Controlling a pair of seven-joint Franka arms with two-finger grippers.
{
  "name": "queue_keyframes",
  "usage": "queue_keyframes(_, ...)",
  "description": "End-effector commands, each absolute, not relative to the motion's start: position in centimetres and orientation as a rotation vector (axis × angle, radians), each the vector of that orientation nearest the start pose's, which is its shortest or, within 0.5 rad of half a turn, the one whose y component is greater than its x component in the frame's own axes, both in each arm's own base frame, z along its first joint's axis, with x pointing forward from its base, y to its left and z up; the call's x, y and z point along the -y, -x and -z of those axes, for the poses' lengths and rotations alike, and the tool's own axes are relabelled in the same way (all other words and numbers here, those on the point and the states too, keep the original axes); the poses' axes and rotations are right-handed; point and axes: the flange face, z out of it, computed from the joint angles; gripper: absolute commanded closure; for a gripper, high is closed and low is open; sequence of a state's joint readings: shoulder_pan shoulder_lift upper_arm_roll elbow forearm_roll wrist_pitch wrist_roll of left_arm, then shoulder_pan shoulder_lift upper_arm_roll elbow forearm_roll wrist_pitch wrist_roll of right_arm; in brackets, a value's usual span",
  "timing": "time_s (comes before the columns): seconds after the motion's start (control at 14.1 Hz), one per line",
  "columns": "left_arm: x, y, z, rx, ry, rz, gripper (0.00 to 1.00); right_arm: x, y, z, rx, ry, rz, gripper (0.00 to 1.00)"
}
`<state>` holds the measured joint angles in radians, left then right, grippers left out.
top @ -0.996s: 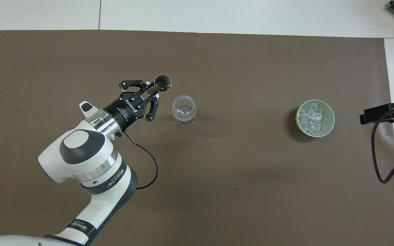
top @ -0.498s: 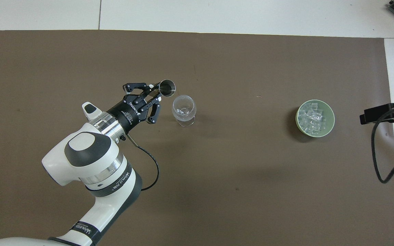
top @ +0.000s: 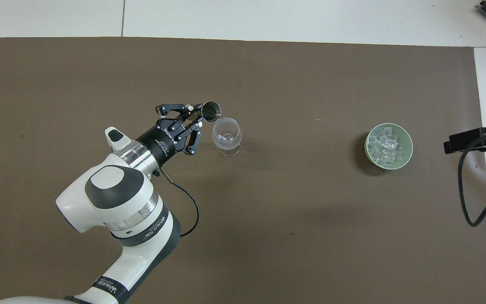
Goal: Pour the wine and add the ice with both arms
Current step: 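Bring the metal cup to the rim of the clear glass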
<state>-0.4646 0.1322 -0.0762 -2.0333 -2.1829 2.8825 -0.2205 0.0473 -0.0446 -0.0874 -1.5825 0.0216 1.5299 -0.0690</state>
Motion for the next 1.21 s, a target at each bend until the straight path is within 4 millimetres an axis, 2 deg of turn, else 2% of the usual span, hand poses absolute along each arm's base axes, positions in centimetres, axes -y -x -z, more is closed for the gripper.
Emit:
queue_keyframes(0.0,25.69,-51.03,-40.30,-1.517,-1.299,0.064,1.00,2.24,-52.94,-64.03,0.073,3.110,-0.016,0.00)
queue_keyframes(1.14,26.21,-50.32,-40.58,-1.436,-1.416,-0.039,1.00,2.16,-52.94,-64.03,0.076,3.110,-0.016,0.00)
